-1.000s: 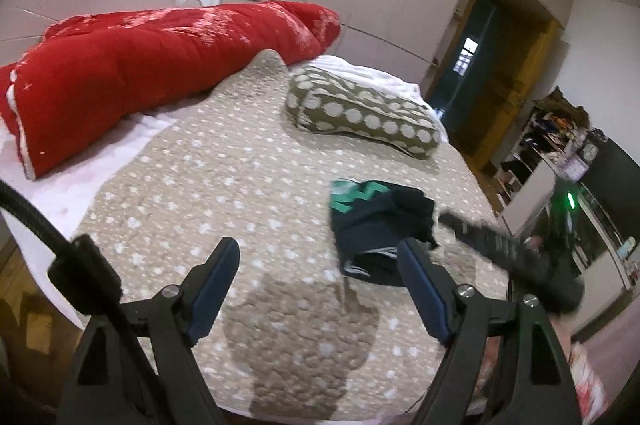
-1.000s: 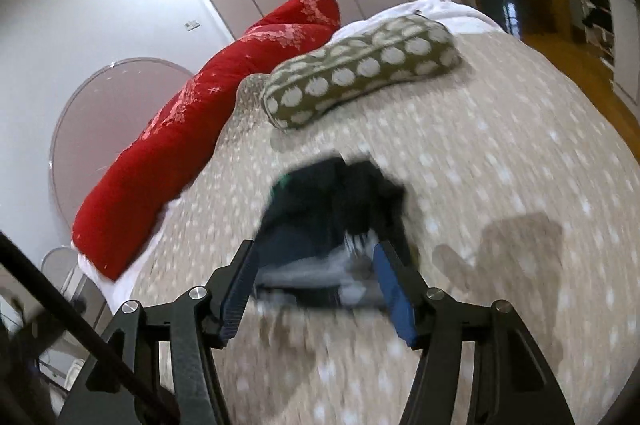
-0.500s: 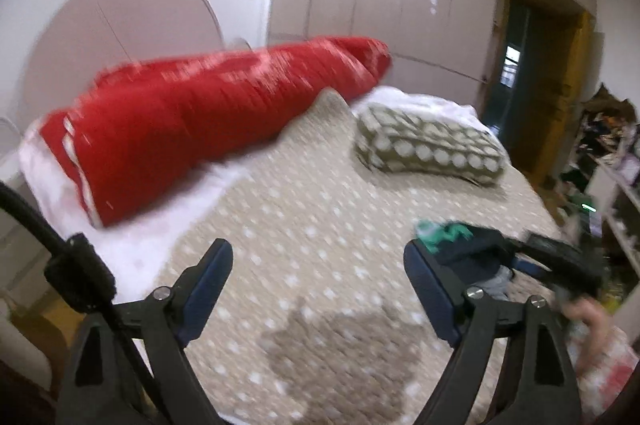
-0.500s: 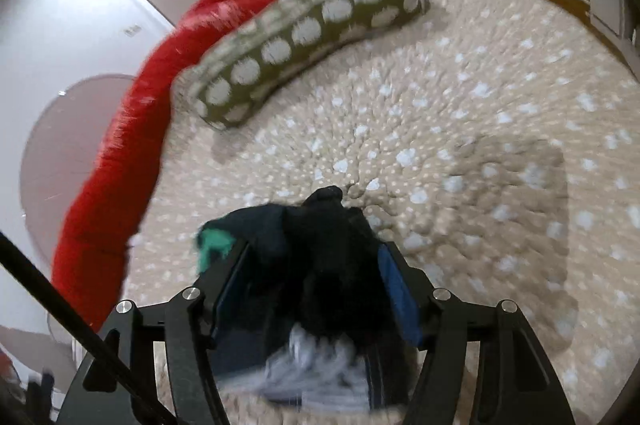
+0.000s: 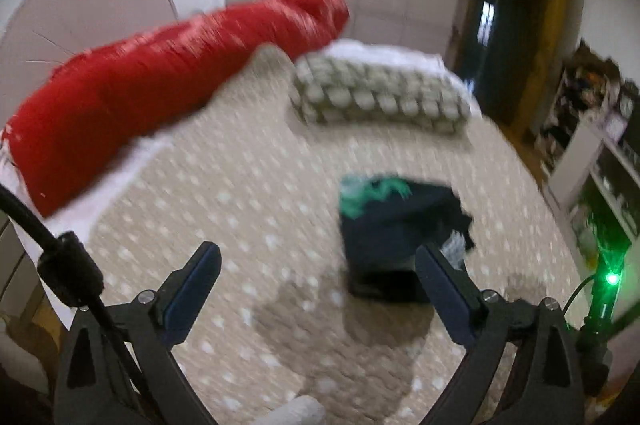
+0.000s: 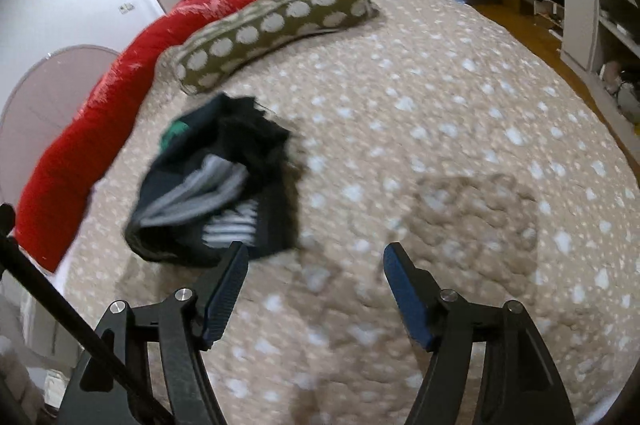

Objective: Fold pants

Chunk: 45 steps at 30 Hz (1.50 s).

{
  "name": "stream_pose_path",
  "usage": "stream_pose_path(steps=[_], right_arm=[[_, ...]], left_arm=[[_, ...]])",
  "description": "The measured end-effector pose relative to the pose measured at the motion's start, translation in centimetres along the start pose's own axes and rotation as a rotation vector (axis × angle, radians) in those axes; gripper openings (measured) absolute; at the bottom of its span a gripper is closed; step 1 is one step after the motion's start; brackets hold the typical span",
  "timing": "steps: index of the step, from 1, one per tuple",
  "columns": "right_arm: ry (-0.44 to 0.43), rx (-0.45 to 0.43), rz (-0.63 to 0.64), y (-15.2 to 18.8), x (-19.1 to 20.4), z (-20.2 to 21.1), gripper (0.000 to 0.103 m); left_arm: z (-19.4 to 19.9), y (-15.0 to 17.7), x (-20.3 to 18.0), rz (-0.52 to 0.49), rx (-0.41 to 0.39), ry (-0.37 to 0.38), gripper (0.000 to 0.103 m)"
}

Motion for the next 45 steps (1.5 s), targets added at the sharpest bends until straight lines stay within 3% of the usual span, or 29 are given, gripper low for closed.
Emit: stream_pose_path(steps=[5, 11, 28, 45], right_arm=[[0.042, -0.001, 0.025, 0.7, -1.9, -0.2, 0.076], [0.060, -0.012, 0.091, 1.5, -1.7, -0.1, 0.078], [0.067, 0.012, 0.172, 3.2, 1.3, 0.1, 0.079], [0.090, 0.041, 0.161, 3.6, 1.0, -0.3, 0.081]], left_arm=[[-2.7, 1.5, -3.6, -0.058, 0.114, 0.029, 0.097], [-3.7, 2.3, -5.7, -0.092, 0.149, 0.049, 0.097], [-4.1, 3.4, -4.0, -0.102, 0.168, 0.015, 0.097], [-4.7, 4.6, -4.2, -0.094, 0.202, 0.056, 0.097]])
Point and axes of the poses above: each gripper's, at about its wrist camera, not at the fingertips, and z roughly against the way its jaws point, x to its left, y to its underside, the point moved 8 cm from there along -z, roughly the way its jaws point, and after that the axes turned 11 degrees about -z, right-handed, at the moved point
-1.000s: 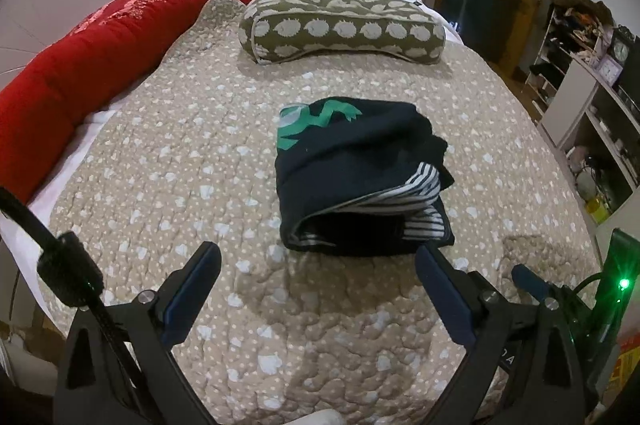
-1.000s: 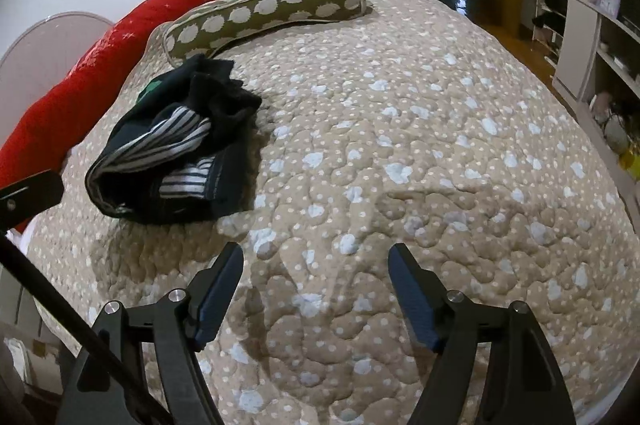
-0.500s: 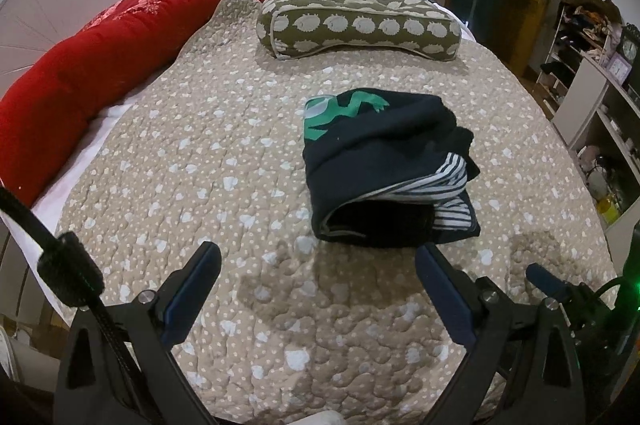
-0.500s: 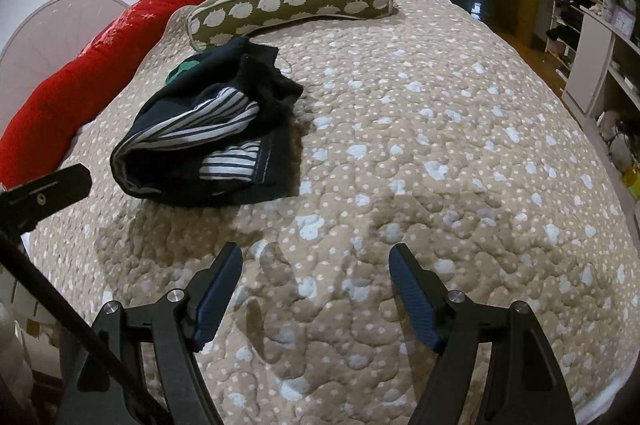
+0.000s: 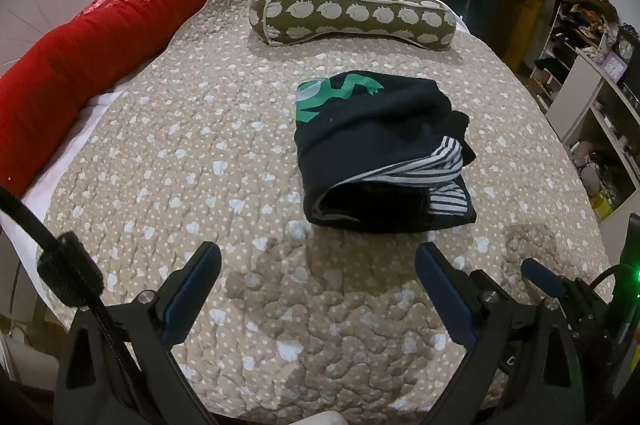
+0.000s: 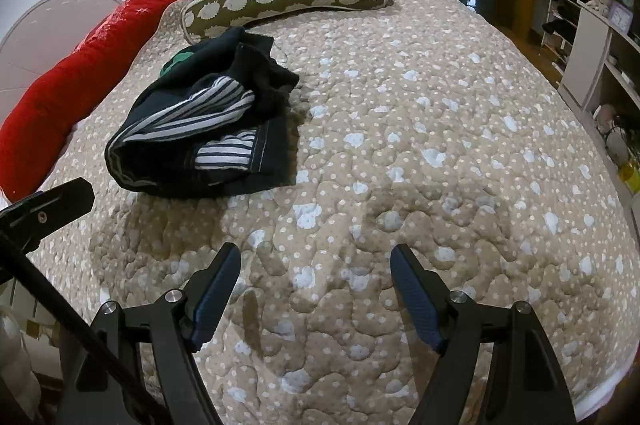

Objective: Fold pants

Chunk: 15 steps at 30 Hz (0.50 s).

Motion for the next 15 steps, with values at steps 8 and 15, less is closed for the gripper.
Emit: stream_pose_path(steps=[8, 15], right_arm=[[0.003, 0.004, -0.001, 0.17, -0.04, -0.11, 0.082], [0.020, -0.013, 0.016, -0.12, -0.04, 0.18, 0.082]], left_arm=[[-0.35, 0.42, 0.04, 0.006, 0.013, 0.010, 0.097], [-0.84, 0.96, 0.13, 0.017, 0.030, 0.024, 0.097]])
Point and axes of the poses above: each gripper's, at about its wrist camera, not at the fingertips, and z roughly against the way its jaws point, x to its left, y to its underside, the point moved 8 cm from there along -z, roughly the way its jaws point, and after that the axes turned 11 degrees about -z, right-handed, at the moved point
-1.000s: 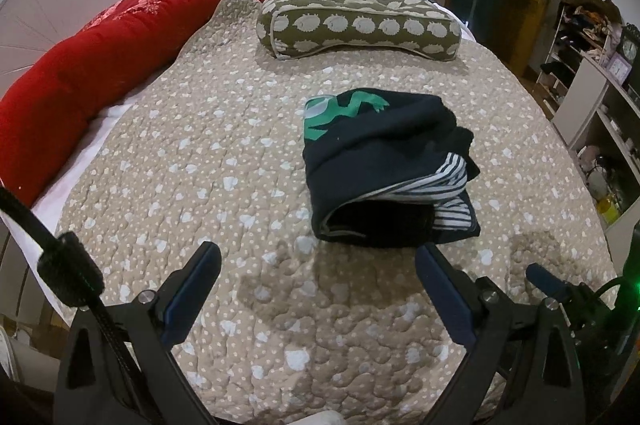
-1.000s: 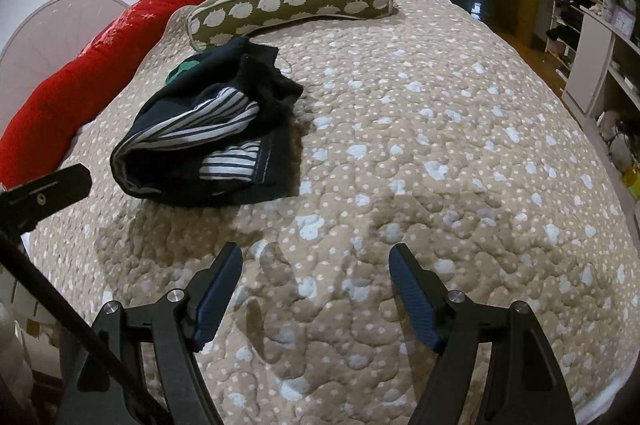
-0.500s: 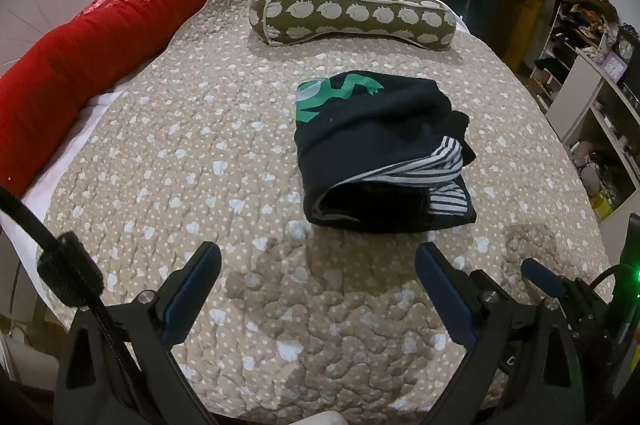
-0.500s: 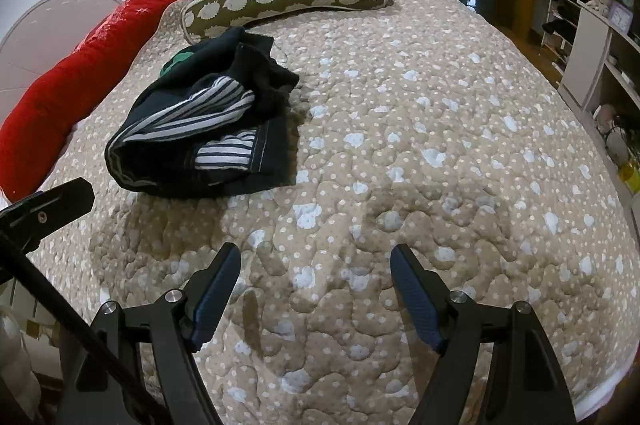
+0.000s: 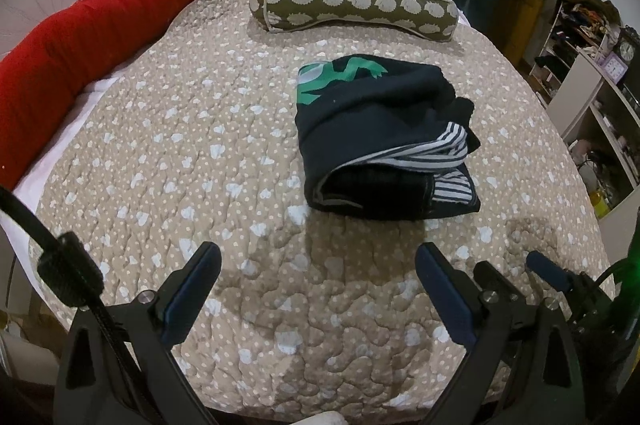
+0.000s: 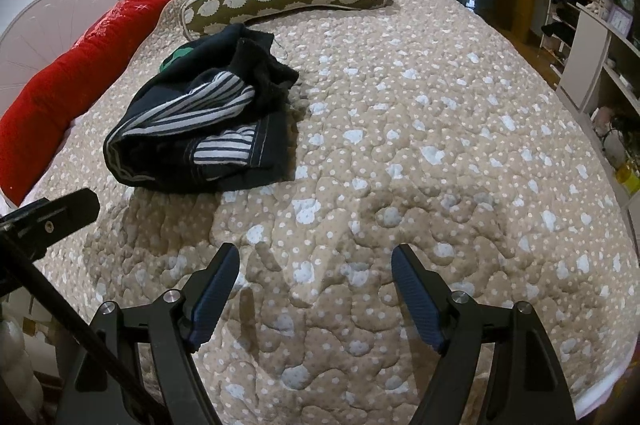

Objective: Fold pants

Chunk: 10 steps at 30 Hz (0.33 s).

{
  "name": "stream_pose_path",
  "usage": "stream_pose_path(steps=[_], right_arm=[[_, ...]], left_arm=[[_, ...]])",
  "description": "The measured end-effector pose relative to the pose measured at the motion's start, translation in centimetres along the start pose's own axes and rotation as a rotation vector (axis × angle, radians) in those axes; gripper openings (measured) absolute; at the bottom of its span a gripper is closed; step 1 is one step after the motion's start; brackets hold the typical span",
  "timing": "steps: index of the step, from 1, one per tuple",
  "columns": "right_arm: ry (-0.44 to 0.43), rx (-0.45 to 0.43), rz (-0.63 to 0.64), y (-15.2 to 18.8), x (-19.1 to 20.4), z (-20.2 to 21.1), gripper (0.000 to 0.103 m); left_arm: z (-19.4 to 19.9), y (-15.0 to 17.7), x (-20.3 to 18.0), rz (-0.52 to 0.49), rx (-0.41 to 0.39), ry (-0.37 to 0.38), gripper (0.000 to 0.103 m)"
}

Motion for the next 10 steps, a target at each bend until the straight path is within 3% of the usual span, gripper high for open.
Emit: stream_pose_path(steps=[10], right_arm=[[-0.015, -0.009, 0.040, -0.8, 1.3, -0.1, 0.082]], left_arm=[[-0.8, 0.4, 1.0, 0.024, 0.014, 0.008, 0.097]])
Point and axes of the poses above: each gripper's, at about its wrist camera, not at the fingertips, and z roughly against the way its jaws point, x to its left, y to its underside, the point moved 8 cm from there along -z, roughly the way its jaws point, and after that the axes turned 11 degrees about -z, right-handed, at the moved point
